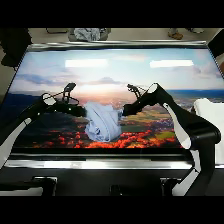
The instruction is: Fold the shirts.
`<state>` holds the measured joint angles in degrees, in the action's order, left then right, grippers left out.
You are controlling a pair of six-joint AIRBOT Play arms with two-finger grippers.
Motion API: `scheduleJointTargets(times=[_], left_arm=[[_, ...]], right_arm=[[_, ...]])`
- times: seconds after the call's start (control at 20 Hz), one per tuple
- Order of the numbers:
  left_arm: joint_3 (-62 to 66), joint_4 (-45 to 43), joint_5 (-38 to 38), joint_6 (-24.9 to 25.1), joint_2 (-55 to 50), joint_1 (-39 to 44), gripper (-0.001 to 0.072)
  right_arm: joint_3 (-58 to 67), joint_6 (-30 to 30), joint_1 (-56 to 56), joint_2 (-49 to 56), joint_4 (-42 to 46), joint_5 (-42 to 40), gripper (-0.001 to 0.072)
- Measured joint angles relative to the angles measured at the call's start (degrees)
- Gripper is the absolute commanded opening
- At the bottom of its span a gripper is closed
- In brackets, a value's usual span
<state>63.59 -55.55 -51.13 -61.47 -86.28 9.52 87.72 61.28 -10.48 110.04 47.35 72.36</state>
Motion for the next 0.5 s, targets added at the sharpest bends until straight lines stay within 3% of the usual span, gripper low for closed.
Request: scheduleJointTargets(times=[0.25, 0.5], left_arm=[[2.36, -0.48, -0.42, -0.04, 4.04, -0.74, 0.0033], [17.35, -3.3, -0.68, -0.68, 14.91, -4.92, 0.0032]], right_arm=[[1.14, -2.23, 0.5, -2.21, 0.57, -0.81, 0.0043], [10.97, -6.62, 7.82, -16.9, 6.29, -1.86, 0.0044]])
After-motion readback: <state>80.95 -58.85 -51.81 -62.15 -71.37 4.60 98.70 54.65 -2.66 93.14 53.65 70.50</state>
